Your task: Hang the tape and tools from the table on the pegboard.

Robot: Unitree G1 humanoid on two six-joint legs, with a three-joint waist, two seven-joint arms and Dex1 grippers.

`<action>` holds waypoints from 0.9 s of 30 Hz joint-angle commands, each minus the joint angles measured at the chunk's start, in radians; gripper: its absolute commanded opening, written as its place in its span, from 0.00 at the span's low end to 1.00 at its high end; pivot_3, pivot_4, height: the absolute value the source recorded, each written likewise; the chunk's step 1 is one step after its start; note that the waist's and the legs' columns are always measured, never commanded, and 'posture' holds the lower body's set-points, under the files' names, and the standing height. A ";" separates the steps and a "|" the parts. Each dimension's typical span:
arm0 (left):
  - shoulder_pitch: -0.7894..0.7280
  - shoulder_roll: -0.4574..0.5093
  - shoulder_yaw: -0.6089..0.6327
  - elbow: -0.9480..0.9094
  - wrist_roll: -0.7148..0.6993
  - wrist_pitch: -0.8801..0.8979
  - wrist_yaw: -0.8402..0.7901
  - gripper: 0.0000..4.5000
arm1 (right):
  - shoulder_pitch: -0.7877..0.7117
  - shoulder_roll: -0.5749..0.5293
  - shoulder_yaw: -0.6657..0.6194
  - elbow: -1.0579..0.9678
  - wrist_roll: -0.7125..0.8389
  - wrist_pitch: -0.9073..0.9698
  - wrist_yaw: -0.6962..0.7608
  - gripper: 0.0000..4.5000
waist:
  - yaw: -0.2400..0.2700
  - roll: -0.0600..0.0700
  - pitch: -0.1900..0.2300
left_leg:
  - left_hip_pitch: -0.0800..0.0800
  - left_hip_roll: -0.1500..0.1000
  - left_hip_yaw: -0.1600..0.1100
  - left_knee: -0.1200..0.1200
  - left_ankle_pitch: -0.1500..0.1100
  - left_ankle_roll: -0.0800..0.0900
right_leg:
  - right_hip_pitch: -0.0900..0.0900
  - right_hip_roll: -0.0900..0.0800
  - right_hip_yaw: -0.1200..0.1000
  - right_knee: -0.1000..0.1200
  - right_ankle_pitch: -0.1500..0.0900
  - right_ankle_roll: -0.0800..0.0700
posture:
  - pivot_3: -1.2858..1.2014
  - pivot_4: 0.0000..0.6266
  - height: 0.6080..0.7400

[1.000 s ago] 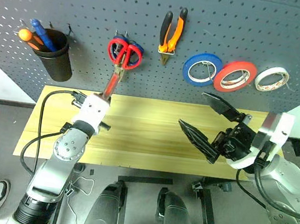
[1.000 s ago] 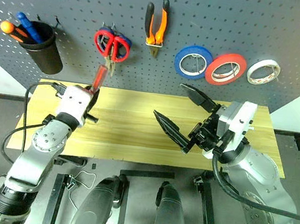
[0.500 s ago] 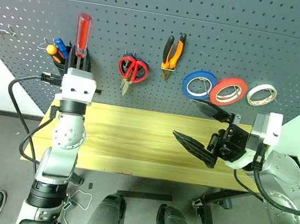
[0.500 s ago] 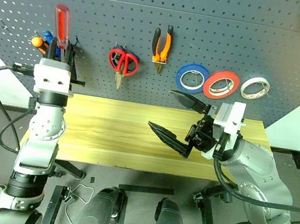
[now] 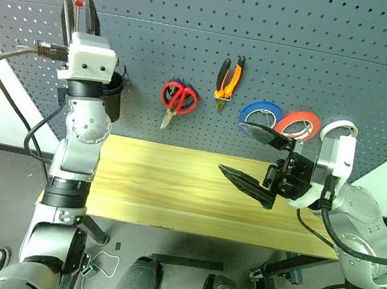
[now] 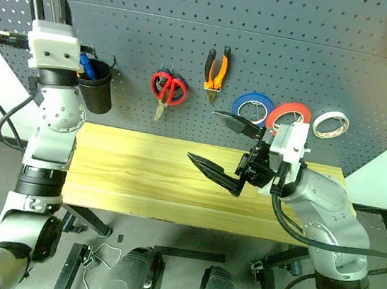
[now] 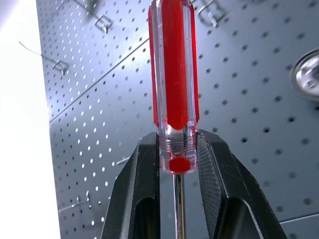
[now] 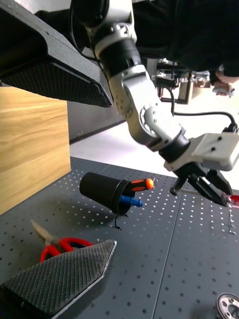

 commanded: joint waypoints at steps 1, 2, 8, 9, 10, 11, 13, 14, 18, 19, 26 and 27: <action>-0.060 0.006 0.030 0.060 -0.012 -0.027 0.040 0.15 | -0.006 -0.018 -0.018 -0.065 0.046 0.035 -0.015 1.00 | -0.003 0.000 0.001 | 0.000 0.000 0.000 0.000 0.000 0.000 | 0.000 0.000 0.000 0.000 0.000 0.000 | 0.54 0.19 0.82; -0.061 0.005 0.031 0.063 -0.012 -0.027 0.043 0.15 | 0.001 -0.024 -0.026 -0.077 0.058 0.045 -0.018 1.00 | -0.004 0.000 0.001 | 0.000 0.000 0.000 0.000 0.000 0.000 | 0.000 0.000 0.000 0.000 0.000 0.000 | 0.54 0.20 0.82; -0.064 0.009 0.062 0.139 -0.042 -0.022 0.070 0.15 | 0.023 -0.070 -0.066 -0.116 0.126 0.111 -0.038 1.00 | -0.010 0.001 0.009 | 0.000 0.002 0.000 0.000 0.000 0.001 | -0.001 0.000 0.000 0.000 -0.001 -0.001 | 0.53 0.27 0.82; -0.062 0.009 0.063 0.135 -0.042 -0.019 0.073 0.15 | 0.029 -0.078 -0.074 -0.125 0.138 0.118 -0.041 1.00 | -0.010 0.001 0.011 | 0.000 0.003 0.000 0.000 0.000 0.001 | -0.001 0.000 0.000 0.000 -0.001 -0.001 | 0.52 0.28 0.82; -0.068 0.007 0.068 0.151 -0.051 -0.018 0.075 0.15 | 0.030 -0.086 -0.079 -0.127 0.150 0.129 -0.045 1.00 | -0.011 0.001 0.015 | 0.000 0.004 0.000 0.000 0.000 0.001 | -0.001 0.000 0.000 0.000 -0.001 -0.001 | 0.52 0.29 0.82; -0.070 0.006 0.071 0.158 -0.055 -0.015 0.079 0.15 | 0.035 -0.098 -0.091 -0.136 0.169 0.144 -0.049 1.00 | -0.012 0.001 0.020 | 0.000 0.005 0.000 0.000 0.000 0.000 | -0.001 0.000 0.000 0.000 -0.001 -0.001 | 0.51 0.32 0.82; -0.077 0.008 0.073 0.201 -0.061 -0.028 0.086 0.15 | 0.036 -0.117 -0.104 -0.143 0.200 0.171 -0.057 1.00 | -0.014 0.001 0.031 | 0.000 0.006 0.001 0.000 0.000 0.001 | -0.001 0.000 0.000 0.000 -0.001 -0.001 | 0.51 0.35 0.82; -0.080 0.009 0.074 0.215 -0.063 -0.033 0.088 0.15 | 0.037 -0.126 -0.110 -0.147 0.214 0.181 -0.061 1.00 | -0.017 0.001 0.037 | 0.000 0.006 0.001 0.000 0.000 0.001 | -0.001 0.000 0.000 0.000 -0.001 -0.001 | 0.51 0.35 0.82; -0.103 0.015 0.071 0.270 -0.071 -0.049 0.093 0.15 | 0.057 -0.163 -0.141 -0.169 0.272 0.218 -0.075 1.00 | -0.037 -0.001 0.063 | -0.002 0.006 0.001 0.000 0.000 0.001 | -0.002 -0.001 0.001 0.000 -0.001 -0.001 | 0.49 0.40 0.82; -0.107 0.015 0.070 0.277 -0.073 -0.051 0.093 0.15 | 0.063 -0.170 -0.148 -0.174 0.281 0.224 -0.078 1.00 | -0.044 -0.001 0.069 | -0.002 0.006 0.001 0.000 -0.001 0.002 | -0.003 -0.002 0.001 0.000 -0.001 -0.001 | 0.49 0.41 0.82; -0.133 0.005 0.056 0.292 -0.073 -0.068 0.089 0.15 | 0.102 -0.193 -0.168 -0.200 0.311 0.239 -0.101 1.00 | -0.065 -0.003 0.095 | -0.010 0.005 0.001 0.000 -0.002 0.004 | -0.012 -0.003 0.003 0.001 0.000 0.001 | 0.49 0.43 0.82; -0.134 0.003 0.056 0.287 -0.077 -0.068 0.087 0.15 | 0.106 -0.192 -0.166 -0.204 0.310 0.238 -0.104 1.00 | -0.067 -0.003 0.097 | -0.011 0.005 0.001 0.000 -0.002 0.004 | -0.013 -0.003 0.003 0.001 0.001 0.003 | 0.49 0.43 0.82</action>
